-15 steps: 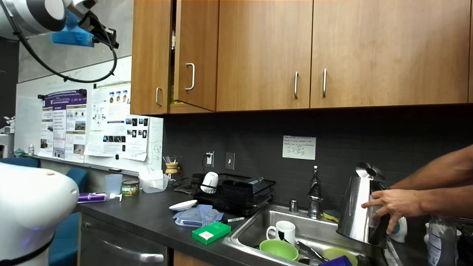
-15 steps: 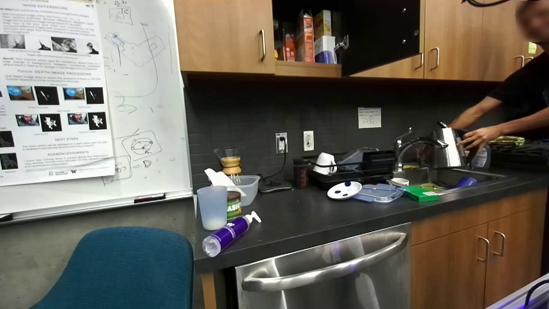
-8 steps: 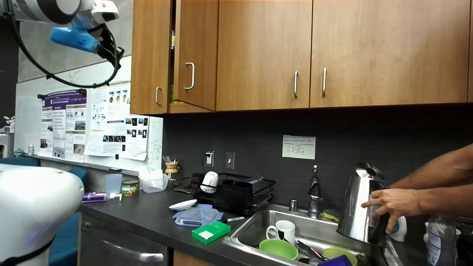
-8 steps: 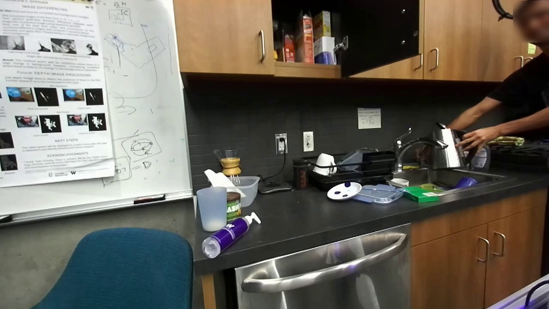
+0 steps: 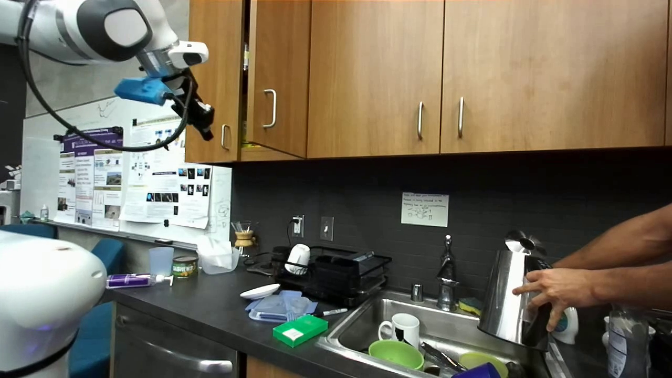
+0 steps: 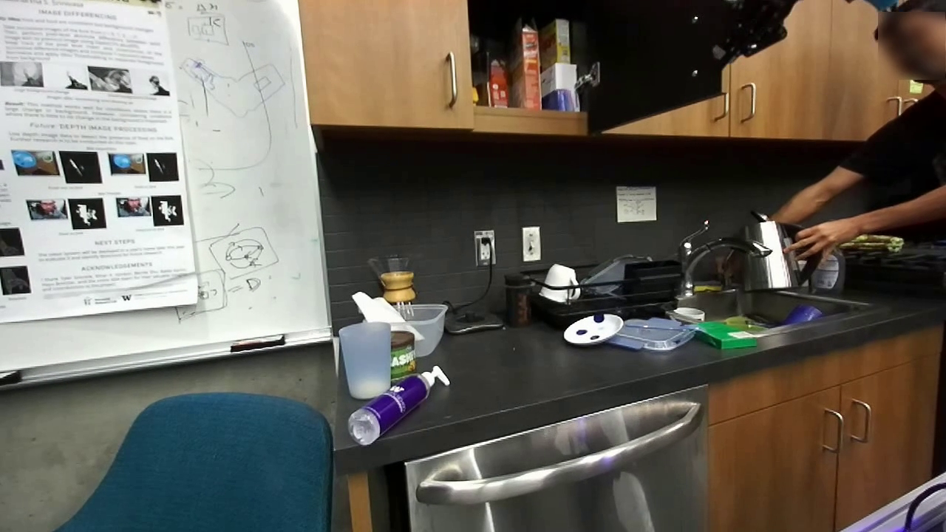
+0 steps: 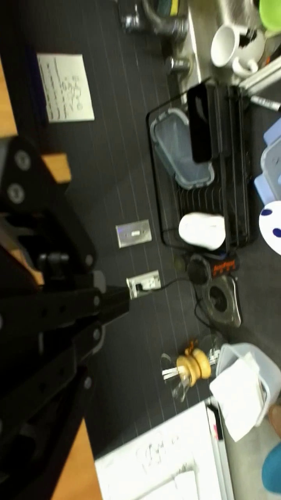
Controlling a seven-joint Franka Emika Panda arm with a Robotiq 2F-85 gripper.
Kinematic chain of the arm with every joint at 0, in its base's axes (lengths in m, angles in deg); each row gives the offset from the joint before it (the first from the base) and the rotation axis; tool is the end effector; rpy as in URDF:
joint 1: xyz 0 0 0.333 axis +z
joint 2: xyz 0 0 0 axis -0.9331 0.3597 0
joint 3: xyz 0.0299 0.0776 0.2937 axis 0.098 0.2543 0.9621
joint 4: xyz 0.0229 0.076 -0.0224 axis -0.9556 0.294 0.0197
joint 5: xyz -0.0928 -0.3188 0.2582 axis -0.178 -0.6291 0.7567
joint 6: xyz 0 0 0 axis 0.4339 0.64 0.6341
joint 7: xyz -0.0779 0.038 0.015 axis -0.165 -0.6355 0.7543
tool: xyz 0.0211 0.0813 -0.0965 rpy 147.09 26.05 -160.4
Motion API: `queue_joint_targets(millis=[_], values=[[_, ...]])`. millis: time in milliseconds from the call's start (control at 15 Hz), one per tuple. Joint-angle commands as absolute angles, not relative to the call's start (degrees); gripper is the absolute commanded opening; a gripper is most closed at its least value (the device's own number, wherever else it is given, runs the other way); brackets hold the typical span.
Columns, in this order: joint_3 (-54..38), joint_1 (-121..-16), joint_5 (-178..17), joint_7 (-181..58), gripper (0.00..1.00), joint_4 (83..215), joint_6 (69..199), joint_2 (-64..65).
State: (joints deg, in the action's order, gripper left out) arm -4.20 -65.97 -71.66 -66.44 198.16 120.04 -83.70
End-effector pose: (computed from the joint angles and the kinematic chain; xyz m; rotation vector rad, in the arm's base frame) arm 0.2737 0.0204 0.6973 -2.7075 0.1745 -1.1615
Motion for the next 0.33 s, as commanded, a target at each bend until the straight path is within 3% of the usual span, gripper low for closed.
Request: queue_joint_targets(millis=[0,200,267], values=[[-4.0,-69.1,-71.4,-65.7,0.07,199.6,120.7,-83.7],[-4.1,-70.9,-71.9,-65.8,0.25,201.2,121.6,-84.0],[-4.0,-70.8,-71.9,-65.8,0.26,201.2,121.6,-84.1]])
